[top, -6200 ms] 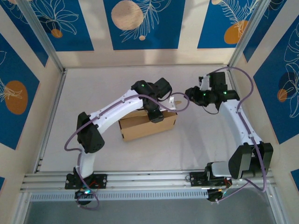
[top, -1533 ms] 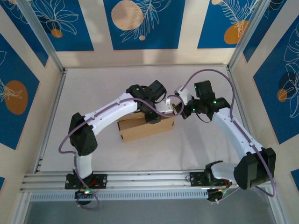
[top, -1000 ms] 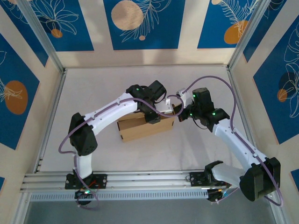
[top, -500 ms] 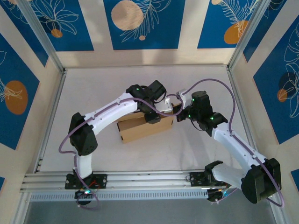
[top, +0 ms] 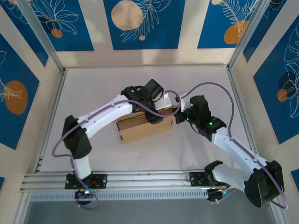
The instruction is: Fold the paper box
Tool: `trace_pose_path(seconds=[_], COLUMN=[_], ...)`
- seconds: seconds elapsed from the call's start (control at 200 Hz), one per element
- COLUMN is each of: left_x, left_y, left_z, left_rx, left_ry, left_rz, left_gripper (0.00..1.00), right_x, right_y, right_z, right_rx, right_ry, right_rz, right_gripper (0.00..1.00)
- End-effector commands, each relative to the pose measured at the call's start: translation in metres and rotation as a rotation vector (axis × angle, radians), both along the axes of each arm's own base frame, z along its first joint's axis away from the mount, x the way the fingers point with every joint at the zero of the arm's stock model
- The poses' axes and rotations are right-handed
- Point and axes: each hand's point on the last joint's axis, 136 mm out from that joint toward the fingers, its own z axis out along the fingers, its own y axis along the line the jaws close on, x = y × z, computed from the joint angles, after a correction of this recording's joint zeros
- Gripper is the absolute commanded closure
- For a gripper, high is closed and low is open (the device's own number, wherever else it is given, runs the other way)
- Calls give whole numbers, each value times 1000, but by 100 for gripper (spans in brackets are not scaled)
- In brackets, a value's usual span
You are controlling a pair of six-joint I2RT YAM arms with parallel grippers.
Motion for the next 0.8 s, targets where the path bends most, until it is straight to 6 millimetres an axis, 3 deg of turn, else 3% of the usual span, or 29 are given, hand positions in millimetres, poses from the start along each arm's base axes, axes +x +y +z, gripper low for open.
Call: trace_pose_path(seconds=[0.0,0.095,0.22,0.325,0.41,0.5,0.79], left_x=[4,-5,-15,-40,-66,-78,-74], left_y=[12,40,105,145,163,179,197], left_z=[64,84,83,74,64,51,14], left_rx=[-205,-259,-258,-310,-311,-260,-102], left_ry=[-94,-141,-158,-48,0,15,47], left_rz=[119,210,418,530,532,541,610], left_gripper=[28,28,30,34,34,33,52], right_x=[-21,-20,-21,-21,-23,-23,-23], right_y=[-9,-10,-11,-11,-11,-12,-10], right_z=[-44,-44,-45,-45,-45,-47,-44], right_rx=[-91,-98,-98,-105,-111,-116,-111], right_ry=[138,131,131,130,130,131,126], right_rz=[-8,-15,-24,-32,-31,-32,-27], right_gripper=[100,100,100,100,100,100,100])
